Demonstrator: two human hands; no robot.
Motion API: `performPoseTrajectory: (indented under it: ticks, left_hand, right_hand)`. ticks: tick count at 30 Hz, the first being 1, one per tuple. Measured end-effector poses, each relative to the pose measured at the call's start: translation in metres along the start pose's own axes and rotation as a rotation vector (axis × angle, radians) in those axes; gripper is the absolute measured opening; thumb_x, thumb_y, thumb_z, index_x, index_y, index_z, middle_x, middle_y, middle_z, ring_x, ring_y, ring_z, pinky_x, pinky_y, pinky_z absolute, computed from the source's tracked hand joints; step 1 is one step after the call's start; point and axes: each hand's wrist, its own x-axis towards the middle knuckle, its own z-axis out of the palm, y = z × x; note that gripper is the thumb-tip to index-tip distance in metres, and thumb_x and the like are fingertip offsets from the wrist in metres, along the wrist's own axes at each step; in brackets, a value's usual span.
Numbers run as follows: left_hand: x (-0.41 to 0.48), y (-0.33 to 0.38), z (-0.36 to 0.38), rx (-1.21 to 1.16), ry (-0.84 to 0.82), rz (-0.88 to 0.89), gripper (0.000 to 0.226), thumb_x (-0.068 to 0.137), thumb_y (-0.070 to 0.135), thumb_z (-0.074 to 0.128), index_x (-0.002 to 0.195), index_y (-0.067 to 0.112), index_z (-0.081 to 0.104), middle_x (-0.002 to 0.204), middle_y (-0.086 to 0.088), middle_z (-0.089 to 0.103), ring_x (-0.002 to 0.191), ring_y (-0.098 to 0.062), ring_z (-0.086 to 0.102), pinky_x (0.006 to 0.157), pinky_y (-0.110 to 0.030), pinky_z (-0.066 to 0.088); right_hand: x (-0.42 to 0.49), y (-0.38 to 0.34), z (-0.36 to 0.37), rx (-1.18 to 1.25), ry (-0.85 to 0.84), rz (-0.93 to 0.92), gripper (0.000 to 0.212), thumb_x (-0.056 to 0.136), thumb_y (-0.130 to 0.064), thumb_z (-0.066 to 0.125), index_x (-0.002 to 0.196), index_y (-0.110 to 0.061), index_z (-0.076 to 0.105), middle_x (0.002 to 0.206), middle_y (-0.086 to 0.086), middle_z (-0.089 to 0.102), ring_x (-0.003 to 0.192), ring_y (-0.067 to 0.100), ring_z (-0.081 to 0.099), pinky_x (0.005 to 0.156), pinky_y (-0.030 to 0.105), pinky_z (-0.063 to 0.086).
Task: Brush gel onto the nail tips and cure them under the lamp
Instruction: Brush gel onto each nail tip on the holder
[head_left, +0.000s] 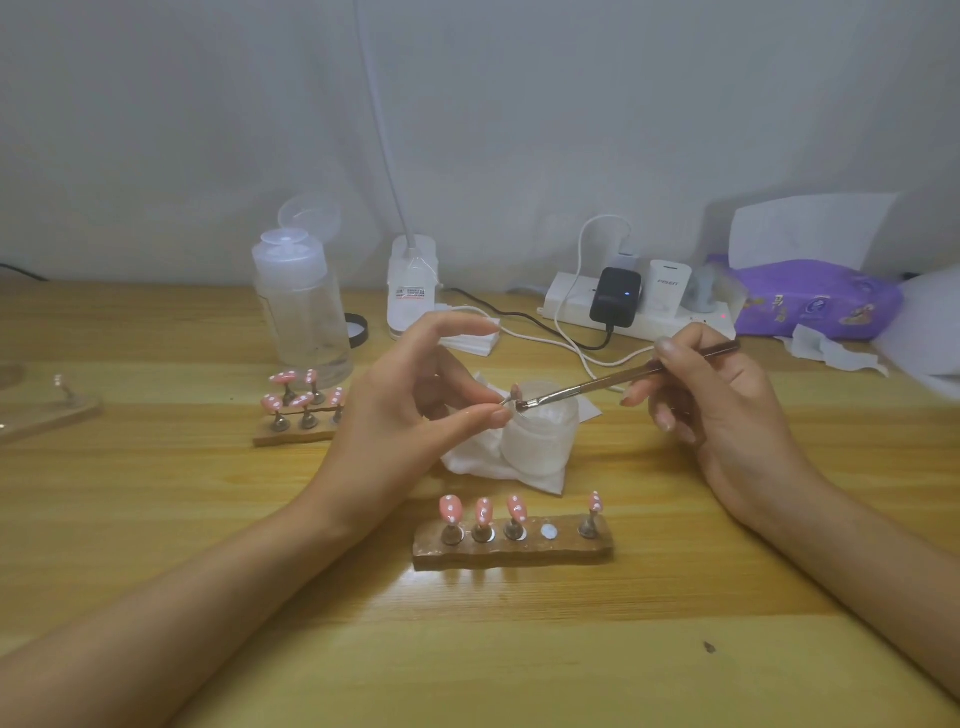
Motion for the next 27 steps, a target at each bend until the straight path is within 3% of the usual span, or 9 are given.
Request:
performPoseTrajectory:
  ticks: [5,10,13,27]
  left_hand:
    - [0.0002,-0.0009,-0.0003,0.02,-0.003,0.008,0.051,0.08,0.013,0.081,0.124,0.026,0.059,0.077,0.002,0.071,0.082,-0.017,0.072,0.073,-0.033,0.058]
    - [0.0005,-0.0016,-0.0005,0.017,0.001,0.011,0.05,0.08,0.011,0.081,0.123,0.027,0.06,0.078,0.002,0.071,0.08,-0.015,0.071,0.066,-0.022,0.053]
    - [-0.0002,-0.0011,0.0002,0.033,-0.004,0.014,0.05,0.081,0.01,0.08,0.123,0.027,0.06,0.078,0.004,0.071,0.081,-0.013,0.071,0.064,-0.019,0.051]
    - [0.0006,0.0033,0.001,0.099,-0.01,0.036,0.046,0.085,0.008,0.076,0.123,0.026,0.059,0.084,0.007,0.071,0.084,-0.016,0.07,0.06,-0.03,0.05]
  right_hand:
    - [-0.0008,-0.0028,-0.0002,0.062,-0.028,-0.038,0.021,0.088,-0.035,0.057,0.074,-0.021,0.05,0.068,0.007,0.072,0.043,0.01,0.048,0.039,0.016,0.031]
    - [-0.0005,-0.0022,0.001,0.013,0.01,-0.003,0.028,0.095,-0.025,0.055,0.067,-0.026,0.054,0.066,0.007,0.071,0.04,0.009,0.044,0.037,0.014,0.029]
    - [-0.001,-0.0037,0.0007,0.055,0.004,-0.026,0.023,0.091,-0.032,0.056,0.069,-0.027,0.053,0.067,0.005,0.071,0.041,0.009,0.044,0.038,0.015,0.028]
    - [0.0007,-0.0012,0.0014,0.024,-0.016,-0.02,0.022,0.084,-0.039,0.062,0.071,-0.023,0.054,0.069,0.008,0.072,0.038,0.01,0.043,0.036,0.014,0.028]
